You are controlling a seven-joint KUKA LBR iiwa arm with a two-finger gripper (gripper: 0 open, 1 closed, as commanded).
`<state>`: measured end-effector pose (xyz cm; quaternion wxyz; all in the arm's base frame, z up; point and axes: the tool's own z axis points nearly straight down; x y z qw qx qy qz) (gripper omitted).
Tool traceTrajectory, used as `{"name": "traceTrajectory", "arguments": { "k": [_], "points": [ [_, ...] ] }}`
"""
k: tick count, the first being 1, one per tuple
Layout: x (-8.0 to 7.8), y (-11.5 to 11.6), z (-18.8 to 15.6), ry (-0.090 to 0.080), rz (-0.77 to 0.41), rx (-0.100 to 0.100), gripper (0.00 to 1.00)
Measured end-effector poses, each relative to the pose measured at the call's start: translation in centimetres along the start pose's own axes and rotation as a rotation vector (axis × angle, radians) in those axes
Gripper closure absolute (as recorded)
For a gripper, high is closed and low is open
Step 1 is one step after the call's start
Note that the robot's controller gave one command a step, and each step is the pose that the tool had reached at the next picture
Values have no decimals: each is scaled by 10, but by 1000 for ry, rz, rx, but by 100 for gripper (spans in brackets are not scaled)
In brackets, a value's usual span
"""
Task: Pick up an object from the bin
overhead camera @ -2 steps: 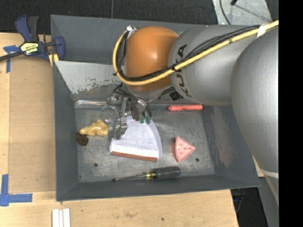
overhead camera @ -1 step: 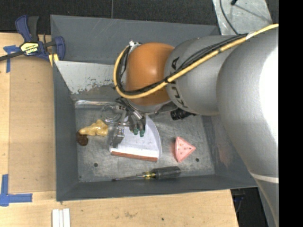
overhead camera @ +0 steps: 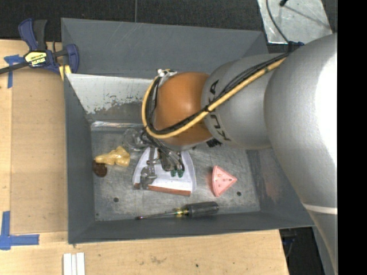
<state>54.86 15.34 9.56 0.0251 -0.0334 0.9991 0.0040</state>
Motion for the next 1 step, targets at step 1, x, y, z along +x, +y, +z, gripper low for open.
{"name": "traceTrajectory", "arguments": {
  "k": [1],
  "points": [
    [1,0,2,0,-15,-1,0]
  ]
}}
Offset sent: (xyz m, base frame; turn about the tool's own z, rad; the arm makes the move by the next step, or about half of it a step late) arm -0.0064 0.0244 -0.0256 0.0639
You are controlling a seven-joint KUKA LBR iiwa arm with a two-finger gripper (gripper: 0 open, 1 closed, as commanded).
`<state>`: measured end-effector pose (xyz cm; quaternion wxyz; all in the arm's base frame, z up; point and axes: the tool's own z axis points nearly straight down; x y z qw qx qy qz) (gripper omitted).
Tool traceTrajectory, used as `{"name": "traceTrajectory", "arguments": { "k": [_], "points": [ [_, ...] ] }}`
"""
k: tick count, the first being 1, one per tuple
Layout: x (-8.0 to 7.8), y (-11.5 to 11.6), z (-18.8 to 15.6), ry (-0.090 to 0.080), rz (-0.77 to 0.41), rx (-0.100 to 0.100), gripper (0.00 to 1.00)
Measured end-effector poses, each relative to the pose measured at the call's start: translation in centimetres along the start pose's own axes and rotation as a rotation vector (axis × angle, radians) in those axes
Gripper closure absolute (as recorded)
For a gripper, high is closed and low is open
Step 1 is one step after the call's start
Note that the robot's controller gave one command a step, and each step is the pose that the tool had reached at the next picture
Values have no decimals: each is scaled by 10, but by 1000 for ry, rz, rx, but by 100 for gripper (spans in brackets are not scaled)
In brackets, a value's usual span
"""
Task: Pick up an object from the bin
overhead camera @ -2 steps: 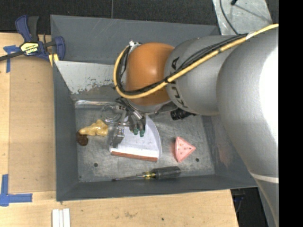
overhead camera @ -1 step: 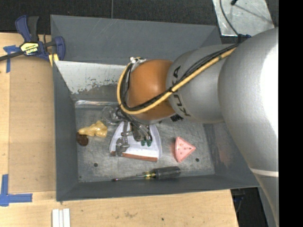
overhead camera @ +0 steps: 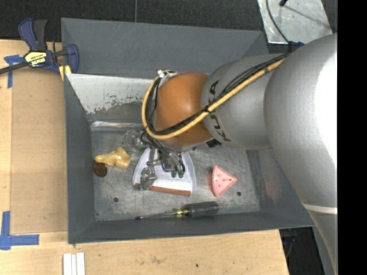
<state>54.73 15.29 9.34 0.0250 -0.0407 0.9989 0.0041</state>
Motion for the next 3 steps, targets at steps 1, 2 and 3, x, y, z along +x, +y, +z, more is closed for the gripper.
{"name": "traceTrajectory", "arguments": {
  "k": [1,2,3],
  "points": [
    [-7,15,9,10,73,6,0],
    [-32,31,11,27,7,10,0],
    [-36,83,8,-3,69,0,100]
  ]
}}
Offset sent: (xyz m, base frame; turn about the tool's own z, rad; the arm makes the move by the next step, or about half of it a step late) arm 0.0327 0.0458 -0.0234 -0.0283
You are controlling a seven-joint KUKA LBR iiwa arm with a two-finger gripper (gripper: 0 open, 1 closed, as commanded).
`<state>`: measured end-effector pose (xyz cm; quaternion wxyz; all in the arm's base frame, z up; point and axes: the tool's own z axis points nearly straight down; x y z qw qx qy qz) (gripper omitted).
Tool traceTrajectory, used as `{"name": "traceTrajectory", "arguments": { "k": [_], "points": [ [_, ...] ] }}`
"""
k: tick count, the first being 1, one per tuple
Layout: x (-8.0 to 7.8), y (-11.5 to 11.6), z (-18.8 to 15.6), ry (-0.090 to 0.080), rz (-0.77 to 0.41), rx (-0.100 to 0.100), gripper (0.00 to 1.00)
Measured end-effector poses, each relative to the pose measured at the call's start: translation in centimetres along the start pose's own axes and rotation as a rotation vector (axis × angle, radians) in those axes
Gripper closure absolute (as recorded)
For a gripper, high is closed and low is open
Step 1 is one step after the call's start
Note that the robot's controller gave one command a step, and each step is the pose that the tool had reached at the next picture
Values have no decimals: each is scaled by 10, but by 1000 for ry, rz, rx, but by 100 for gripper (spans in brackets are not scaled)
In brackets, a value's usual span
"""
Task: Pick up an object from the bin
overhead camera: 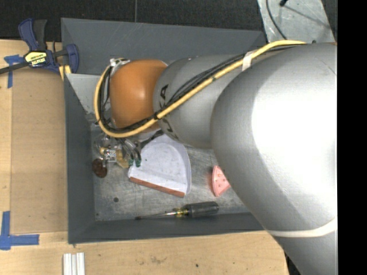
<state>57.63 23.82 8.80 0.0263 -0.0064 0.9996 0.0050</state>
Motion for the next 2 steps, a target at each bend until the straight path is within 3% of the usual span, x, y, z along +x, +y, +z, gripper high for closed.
{"name": "traceTrajectory", "arguments": {
  "k": [2],
  "points": [
    [-1,-5,0,3,-3,-6,100]
  ]
}}
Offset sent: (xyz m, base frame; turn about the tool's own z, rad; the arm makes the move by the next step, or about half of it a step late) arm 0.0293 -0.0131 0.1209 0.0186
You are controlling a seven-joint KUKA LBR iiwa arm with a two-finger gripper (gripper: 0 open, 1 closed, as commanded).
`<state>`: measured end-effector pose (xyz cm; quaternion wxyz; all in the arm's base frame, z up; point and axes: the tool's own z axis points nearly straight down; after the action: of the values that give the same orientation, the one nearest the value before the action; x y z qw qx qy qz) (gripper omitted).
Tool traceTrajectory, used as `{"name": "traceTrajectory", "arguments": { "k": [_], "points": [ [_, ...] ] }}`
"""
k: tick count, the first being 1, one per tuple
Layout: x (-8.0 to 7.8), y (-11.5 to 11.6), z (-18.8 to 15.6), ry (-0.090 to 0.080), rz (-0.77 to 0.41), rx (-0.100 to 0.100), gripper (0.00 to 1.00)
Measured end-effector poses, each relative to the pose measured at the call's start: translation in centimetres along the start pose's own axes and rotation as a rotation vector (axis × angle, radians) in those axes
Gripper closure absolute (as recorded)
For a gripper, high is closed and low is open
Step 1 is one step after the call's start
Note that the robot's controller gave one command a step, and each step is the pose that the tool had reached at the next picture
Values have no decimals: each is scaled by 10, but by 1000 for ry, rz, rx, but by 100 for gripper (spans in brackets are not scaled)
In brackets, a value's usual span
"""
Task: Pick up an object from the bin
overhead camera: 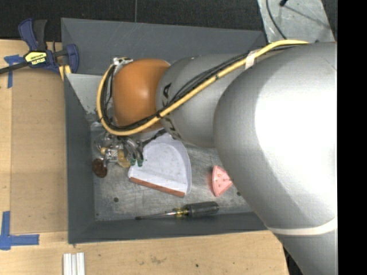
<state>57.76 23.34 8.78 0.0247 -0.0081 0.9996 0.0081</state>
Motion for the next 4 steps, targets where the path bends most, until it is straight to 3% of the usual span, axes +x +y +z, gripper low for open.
{"name": "traceTrajectory", "arguments": {
  "k": [4],
  "points": [
    [0,0,0,0,2,-1,100]
  ]
}}
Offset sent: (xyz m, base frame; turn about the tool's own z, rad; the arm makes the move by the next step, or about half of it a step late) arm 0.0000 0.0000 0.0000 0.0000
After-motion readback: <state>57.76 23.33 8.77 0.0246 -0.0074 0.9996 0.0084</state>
